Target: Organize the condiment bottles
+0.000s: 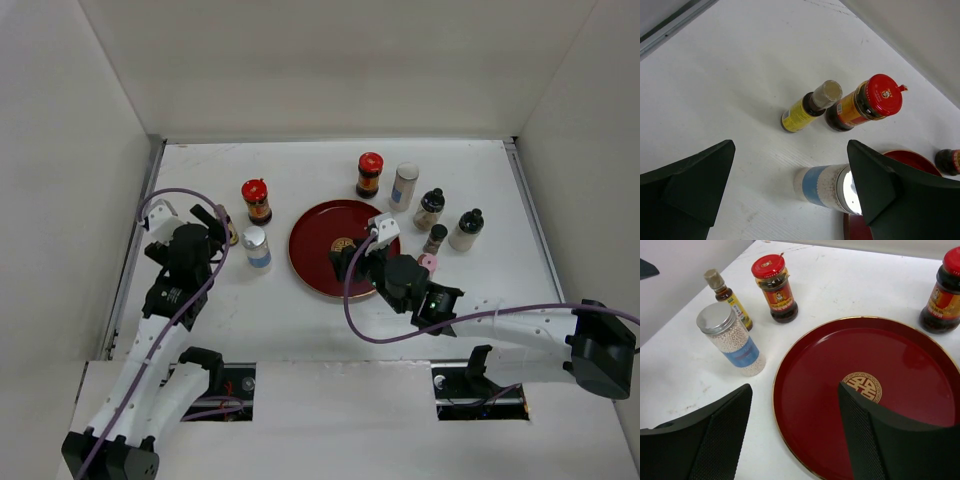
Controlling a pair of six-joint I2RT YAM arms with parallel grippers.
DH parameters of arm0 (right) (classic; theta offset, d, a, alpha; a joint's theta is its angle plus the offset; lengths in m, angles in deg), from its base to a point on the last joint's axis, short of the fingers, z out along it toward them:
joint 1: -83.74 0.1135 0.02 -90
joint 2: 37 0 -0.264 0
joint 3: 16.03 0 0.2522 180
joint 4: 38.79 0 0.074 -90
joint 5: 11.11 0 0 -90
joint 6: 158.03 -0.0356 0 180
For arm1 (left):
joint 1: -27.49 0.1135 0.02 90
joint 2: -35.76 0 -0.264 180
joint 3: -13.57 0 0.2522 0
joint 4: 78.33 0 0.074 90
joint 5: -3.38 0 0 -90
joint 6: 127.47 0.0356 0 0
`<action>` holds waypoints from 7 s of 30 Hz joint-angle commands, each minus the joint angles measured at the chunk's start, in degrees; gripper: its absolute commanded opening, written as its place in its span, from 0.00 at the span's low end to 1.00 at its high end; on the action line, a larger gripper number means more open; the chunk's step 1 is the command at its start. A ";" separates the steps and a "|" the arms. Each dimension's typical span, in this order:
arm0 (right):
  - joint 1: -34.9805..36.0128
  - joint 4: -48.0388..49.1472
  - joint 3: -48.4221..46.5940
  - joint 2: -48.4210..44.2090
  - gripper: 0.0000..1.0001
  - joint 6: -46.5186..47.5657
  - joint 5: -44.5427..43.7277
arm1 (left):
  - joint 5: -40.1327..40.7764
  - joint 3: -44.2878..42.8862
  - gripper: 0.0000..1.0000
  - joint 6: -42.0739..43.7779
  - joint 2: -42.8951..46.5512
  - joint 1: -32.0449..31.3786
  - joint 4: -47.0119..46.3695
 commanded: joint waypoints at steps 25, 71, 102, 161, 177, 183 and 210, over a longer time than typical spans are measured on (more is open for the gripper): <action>-14.33 2.21 4.67 -11.37 0.21 -14.82 10.67 | -3.77 2.07 0.21 12.12 -0.83 -16.00 -16.84; -15.22 6.07 5.90 -9.69 0.76 -13.68 13.83 | 4.50 1.89 0.49 18.28 -19.11 -18.56 -19.82; -24.27 1.77 9.42 -14.71 0.46 -20.45 8.38 | -6.93 -27.80 0.35 22.77 -48.44 -25.95 -37.93; -20.05 -49.30 -2.18 -10.76 0.86 -24.75 -17.38 | -19.14 27.29 0.53 6.16 -18.58 -26.21 -74.05; -23.04 -44.56 -0.16 -7.15 0.44 -25.81 -12.62 | -19.23 30.89 0.55 1.85 -10.59 -19.27 -71.60; -21.03 -47.18 -5.07 -11.62 0.36 -23.53 -14.90 | -19.23 31.42 0.56 1.41 -9.79 -18.21 -71.51; -20.93 -15.99 -35.49 31.43 0.36 -6.39 -5.68 | -19.58 32.04 0.58 0.27 -8.91 -15.48 -70.45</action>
